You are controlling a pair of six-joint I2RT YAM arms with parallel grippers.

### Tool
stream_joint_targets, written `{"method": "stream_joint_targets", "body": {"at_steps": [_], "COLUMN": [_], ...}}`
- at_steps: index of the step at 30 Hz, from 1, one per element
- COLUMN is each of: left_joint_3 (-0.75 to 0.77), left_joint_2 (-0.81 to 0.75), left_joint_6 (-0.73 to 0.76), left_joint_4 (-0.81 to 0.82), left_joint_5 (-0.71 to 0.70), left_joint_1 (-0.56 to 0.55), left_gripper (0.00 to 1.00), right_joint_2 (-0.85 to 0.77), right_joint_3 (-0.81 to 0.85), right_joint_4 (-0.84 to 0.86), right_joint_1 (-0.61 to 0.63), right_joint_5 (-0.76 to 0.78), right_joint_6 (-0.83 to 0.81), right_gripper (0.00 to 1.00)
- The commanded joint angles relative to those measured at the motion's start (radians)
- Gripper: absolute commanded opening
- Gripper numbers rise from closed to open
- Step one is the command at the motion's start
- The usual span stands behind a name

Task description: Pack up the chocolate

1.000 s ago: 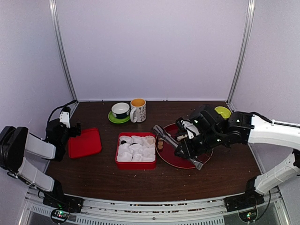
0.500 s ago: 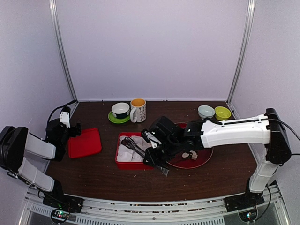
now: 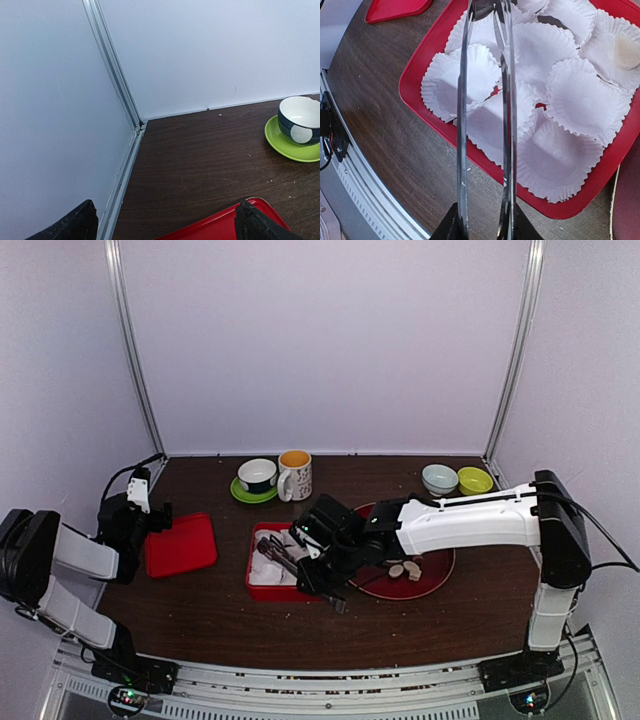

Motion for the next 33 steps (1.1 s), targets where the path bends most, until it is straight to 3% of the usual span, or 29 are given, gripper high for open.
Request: {"method": "stream_joint_targets", "body": {"at_steps": [1, 5, 12, 21, 33], "left_joint_3": [-0.004, -0.005, -0.005, -0.004, -0.005], "left_joint_2": [0.006, 0.006, 0.006, 0.006, 0.006], "left_joint_6": [-0.004, -0.004, -0.004, -0.004, -0.004], "left_joint_4": [0.066, 0.066, 0.066, 0.065, 0.066], "left_joint_5": [0.012, 0.012, 0.012, 0.011, 0.012], "left_joint_1": [0.006, 0.006, 0.006, 0.006, 0.006], "left_gripper": [0.98, 0.98, 0.98, 0.98, 0.98], "right_joint_2": [-0.001, -0.027, -0.124, -0.350, -0.621], "right_joint_3": [0.031, 0.027, 0.003, -0.141, -0.389], "right_joint_4": [-0.011, -0.013, -0.079, -0.223, -0.379], "right_joint_1": [0.006, 0.008, 0.007, 0.003, 0.003], "right_joint_5": [0.041, 0.049, 0.128, 0.217, 0.132], "right_joint_6": [-0.010, -0.017, -0.024, -0.011, 0.097], "right_gripper": [0.31, 0.36, 0.36, 0.36, 0.36]}}
